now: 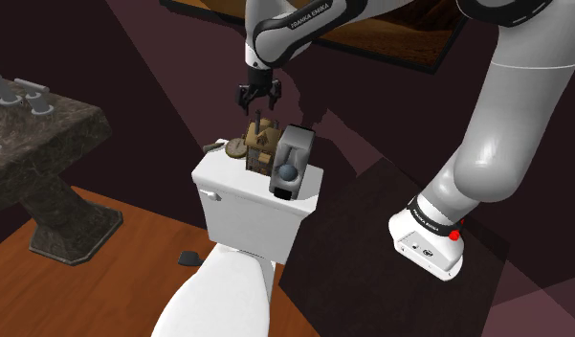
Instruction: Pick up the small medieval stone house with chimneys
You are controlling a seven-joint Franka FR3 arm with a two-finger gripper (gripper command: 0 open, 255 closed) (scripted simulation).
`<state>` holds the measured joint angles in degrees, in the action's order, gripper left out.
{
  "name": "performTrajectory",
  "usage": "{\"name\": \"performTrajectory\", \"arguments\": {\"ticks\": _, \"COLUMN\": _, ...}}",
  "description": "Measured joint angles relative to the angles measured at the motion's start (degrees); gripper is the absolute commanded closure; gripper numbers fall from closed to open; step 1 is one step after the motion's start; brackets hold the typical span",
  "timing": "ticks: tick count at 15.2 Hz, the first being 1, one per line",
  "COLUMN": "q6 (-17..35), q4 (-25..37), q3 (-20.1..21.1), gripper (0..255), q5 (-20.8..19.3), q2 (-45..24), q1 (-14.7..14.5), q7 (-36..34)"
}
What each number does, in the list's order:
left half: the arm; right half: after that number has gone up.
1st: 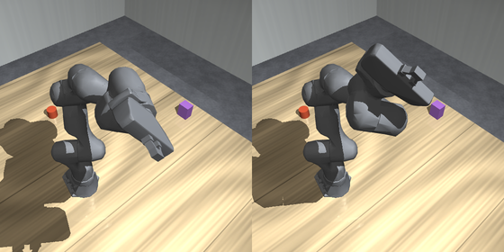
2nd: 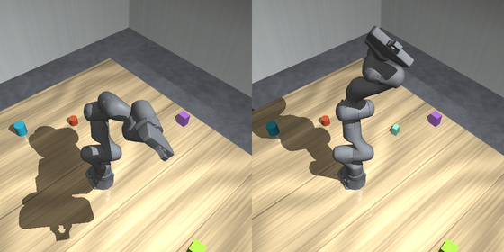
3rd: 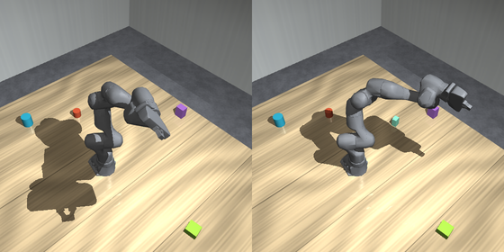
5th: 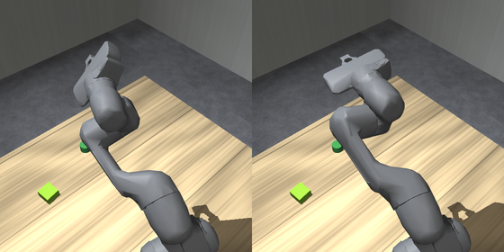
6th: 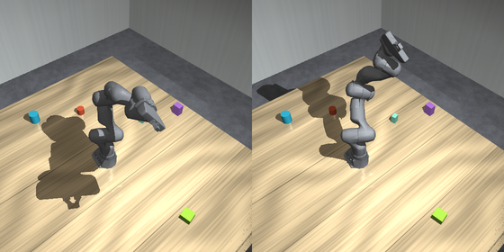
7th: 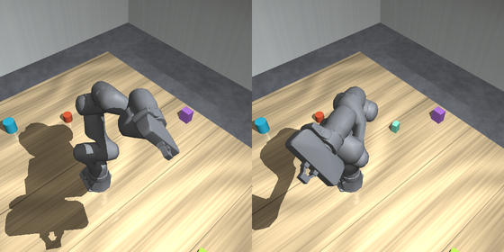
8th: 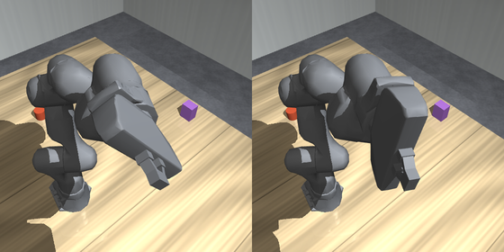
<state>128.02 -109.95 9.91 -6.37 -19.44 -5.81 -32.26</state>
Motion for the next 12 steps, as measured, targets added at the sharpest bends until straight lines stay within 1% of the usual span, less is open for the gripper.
{"name": "performTrajectory", "arguments": {"ticks": 1, "q6": 0.27, "q4": -0.09, "q3": -0.02, "gripper": 0, "q5": -0.05, "q2": -0.19, "q1": -0.02, "q7": -0.05}}
{"name": "performTrajectory", "arguments": {"ticks": 2, "q6": 0.38, "q4": -0.09, "q3": -0.02, "gripper": 255, "q5": -0.08, "q2": -0.29, "q1": -0.04, "q7": -0.09}}
{"name": "performTrajectory", "arguments": {"ticks": 12, "q6": 0.52, "q4": -0.13, "q3": -0.01, "gripper": 255, "q5": -0.10, "q2": -0.35, "q1": -0.06, "q7": -0.11}}
